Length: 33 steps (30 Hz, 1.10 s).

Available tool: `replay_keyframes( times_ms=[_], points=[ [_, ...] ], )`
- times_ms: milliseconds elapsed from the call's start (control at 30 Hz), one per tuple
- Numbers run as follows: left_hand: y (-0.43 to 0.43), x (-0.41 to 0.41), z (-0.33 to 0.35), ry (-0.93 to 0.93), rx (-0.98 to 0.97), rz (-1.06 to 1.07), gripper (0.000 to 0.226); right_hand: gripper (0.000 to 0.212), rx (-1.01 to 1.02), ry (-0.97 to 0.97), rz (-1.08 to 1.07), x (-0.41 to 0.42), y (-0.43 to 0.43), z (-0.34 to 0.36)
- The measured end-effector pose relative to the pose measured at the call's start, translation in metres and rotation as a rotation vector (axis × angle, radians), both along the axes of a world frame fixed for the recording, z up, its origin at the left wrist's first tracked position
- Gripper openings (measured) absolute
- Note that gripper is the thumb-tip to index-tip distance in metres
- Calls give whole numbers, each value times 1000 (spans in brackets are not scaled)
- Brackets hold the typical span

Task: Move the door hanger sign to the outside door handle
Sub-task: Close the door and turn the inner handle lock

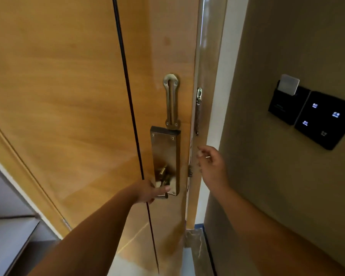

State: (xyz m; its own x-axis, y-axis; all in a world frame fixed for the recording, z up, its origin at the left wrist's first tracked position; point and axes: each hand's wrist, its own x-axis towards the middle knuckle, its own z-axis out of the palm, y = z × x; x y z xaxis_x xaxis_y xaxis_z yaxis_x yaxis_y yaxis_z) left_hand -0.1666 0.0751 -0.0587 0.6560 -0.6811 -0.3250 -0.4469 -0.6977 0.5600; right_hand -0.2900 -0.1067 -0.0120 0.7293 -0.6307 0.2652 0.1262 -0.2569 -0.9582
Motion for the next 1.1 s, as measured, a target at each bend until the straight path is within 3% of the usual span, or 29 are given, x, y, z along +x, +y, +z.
replay_keyframes(
  times_ms=[133,267,400,600,833,1000,1100],
  points=[
    [-29,23,-10,192,-85,19,76,19,-157,-91,-7,25,-8,7],
    [-53,47,-11,252,-76,-10,57,12,-281,-92,-68,61,-22,10],
    [-77,68,-9,281,-41,-58,59,19,-309,-91,-150,86,-46,12],
    [-111,97,-11,286,-33,-15,67,11,-283,22,-32,115,-57,9],
    [-136,132,-28,5,-193,-3,52,8,-322,294,210,145,-66,1],
    [-158,147,-46,211,-496,101,59,13,-335,368,234,160,-78,-8],
    [-168,160,-54,248,-568,135,69,10,-384,428,259,166,-85,-15]
  ],
)
